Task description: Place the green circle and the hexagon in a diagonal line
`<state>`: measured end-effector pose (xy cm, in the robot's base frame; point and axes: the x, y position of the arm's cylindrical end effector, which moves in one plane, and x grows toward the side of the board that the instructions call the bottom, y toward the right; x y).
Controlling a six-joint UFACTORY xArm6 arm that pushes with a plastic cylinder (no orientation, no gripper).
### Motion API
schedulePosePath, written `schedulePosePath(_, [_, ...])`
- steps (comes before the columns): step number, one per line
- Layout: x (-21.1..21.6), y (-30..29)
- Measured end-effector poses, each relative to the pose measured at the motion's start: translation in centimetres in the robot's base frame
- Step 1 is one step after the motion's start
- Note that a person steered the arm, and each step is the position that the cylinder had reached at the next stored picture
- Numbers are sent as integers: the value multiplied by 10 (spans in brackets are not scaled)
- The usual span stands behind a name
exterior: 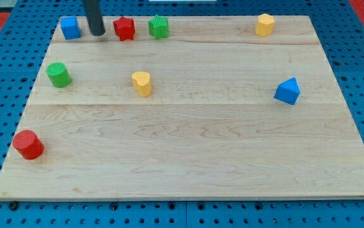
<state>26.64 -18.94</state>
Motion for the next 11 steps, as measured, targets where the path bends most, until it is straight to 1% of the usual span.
schedulePosePath(1, [16,-49])
schedulePosePath(2, [63,-81])
schedulePosePath(3, [107,-92])
schedulePosePath(4, [117,-35])
schedulePosePath(5, [69,58])
schedulePosePath(6, [58,141])
schedulePosePath(7, [54,181])
schedulePosePath(8, [32,204])
schedulePosePath(10, [-10,230])
schedulePosePath(11, [-21,246])
